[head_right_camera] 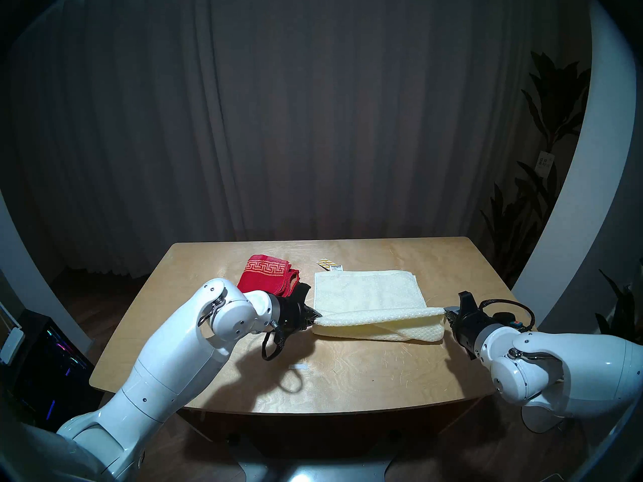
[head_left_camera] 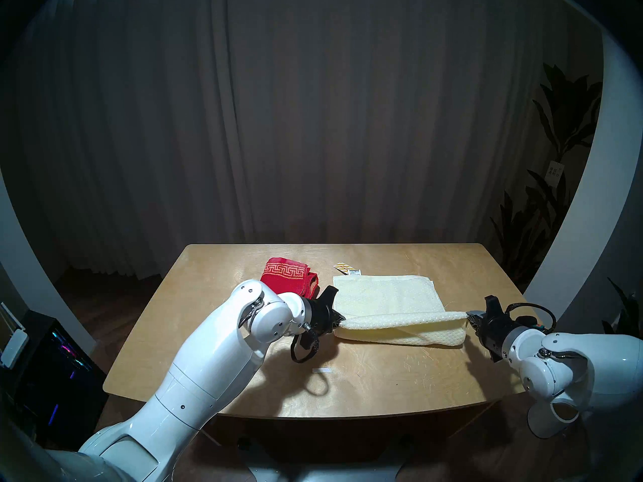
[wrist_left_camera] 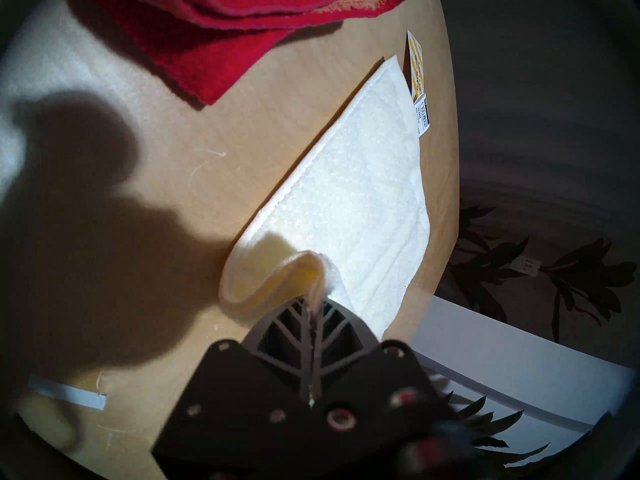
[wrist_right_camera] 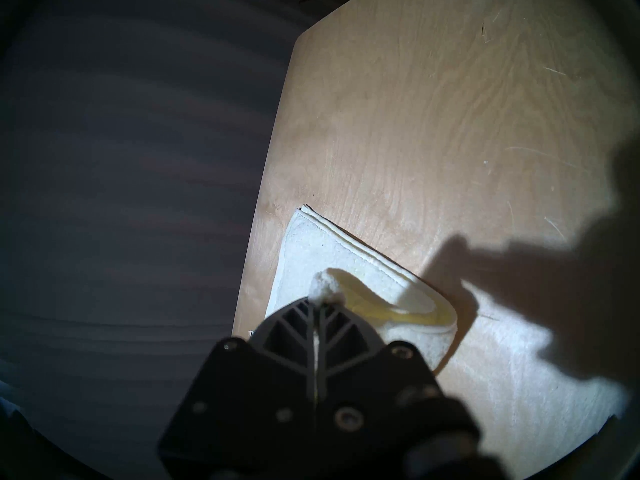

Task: Fold each towel twice and stack them on table

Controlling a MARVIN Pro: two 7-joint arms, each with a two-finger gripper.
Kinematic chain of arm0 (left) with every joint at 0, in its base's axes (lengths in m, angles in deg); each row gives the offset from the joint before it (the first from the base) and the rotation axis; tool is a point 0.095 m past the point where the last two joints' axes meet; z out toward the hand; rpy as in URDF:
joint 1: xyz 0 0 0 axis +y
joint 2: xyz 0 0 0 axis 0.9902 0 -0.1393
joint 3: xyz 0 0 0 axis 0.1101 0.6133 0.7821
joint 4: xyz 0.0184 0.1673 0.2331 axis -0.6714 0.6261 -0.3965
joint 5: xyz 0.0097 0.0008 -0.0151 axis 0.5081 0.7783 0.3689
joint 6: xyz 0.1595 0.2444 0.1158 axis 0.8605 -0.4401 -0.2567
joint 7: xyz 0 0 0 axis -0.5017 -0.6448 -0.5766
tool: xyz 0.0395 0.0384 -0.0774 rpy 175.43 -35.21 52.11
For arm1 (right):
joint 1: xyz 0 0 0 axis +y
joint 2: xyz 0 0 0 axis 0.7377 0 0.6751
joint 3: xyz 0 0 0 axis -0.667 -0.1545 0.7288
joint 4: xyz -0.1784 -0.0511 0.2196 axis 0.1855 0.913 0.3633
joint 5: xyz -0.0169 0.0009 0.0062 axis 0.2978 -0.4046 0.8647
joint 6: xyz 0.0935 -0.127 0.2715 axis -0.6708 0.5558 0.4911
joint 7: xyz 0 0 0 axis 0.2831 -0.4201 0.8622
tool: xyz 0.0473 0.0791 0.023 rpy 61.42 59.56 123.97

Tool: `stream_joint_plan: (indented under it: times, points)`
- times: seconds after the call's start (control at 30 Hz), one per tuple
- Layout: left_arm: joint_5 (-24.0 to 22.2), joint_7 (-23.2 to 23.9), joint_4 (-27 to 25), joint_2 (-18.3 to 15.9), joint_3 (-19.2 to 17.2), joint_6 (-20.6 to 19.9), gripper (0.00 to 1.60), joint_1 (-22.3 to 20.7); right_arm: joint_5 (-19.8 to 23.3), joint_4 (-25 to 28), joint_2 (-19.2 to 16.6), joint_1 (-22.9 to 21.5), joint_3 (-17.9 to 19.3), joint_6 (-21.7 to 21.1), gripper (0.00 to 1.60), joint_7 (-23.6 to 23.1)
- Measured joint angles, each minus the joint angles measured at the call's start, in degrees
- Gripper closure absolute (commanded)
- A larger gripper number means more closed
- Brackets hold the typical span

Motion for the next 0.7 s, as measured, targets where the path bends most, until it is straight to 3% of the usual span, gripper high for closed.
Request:
stream_joint_plan:
  times: [0.7]
  points:
    - [4.0,-4.2,8.6,6.0,1.1,4.0,1.60,-8.3,-7.4,-7.1,8.3,-10.6,-0.9,-10.6,1.60,11.4]
